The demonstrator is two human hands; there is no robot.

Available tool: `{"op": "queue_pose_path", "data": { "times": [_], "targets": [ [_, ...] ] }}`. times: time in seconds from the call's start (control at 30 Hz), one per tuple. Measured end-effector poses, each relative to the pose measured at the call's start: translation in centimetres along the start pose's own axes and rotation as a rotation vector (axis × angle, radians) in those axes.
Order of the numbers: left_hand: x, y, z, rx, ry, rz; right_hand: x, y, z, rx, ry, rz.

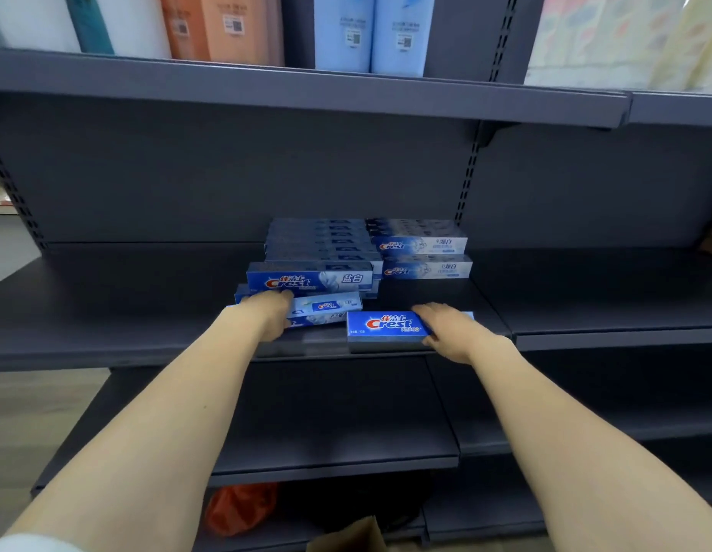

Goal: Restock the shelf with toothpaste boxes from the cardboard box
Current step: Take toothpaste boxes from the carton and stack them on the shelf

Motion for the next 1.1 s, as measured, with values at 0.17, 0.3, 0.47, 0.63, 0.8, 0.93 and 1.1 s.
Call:
{"op": "queue_pose_path", "data": {
  "times": [0.17, 0.3, 0.47, 0.63, 0.8, 0.93, 1.1],
  "targets": [
    [-1.1, 0.3, 0.7, 0.058, -0.108, 0.013, -1.0, 1.2, -0.2, 0.028, -0.025, 0.097],
    [-1.8, 0.2, 0.8, 0.004, -0.174, -0.018, -1.5, 1.4, -0.2, 0.045, -0.048, 0.140],
    [-2.5, -0.3, 1.2, -0.164, -0.178, -0.140, -1.7, 1.6, -0.2, 0.059, -0.043, 0.173],
    [-2.7, -1.4, 0.7, -0.123, -0.092, -0.267, -1.8, 1.4, -0.3, 0.066, -0.013, 0.173],
    [-2.4, -2.1, 0.5, -0.021, -0.028, -0.356, -1.8, 0.9, -1.0, 0.067, 0.040, 0.138],
    [-1.3, -2.4, -0.4, -0.084, 0.016, -0.447, -1.6, 0.5, -1.8, 0.046, 0.085, 0.071],
    [-0.4, -2.7, -1.2, -0.127, 0.051, -0.505, -1.3, 0.1, -2.1, -0.011, 0.146, -0.019]
  ]
}}
Point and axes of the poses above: each hand's wrist, its own x-axis away from the middle knuckle, its own y-axis out of the back of the hand, z = x × y, the point moved 3 cm from there along -x, towards the middle knuckle, and after that the axes turned 11 degrees about z, right-handed, at the moved point
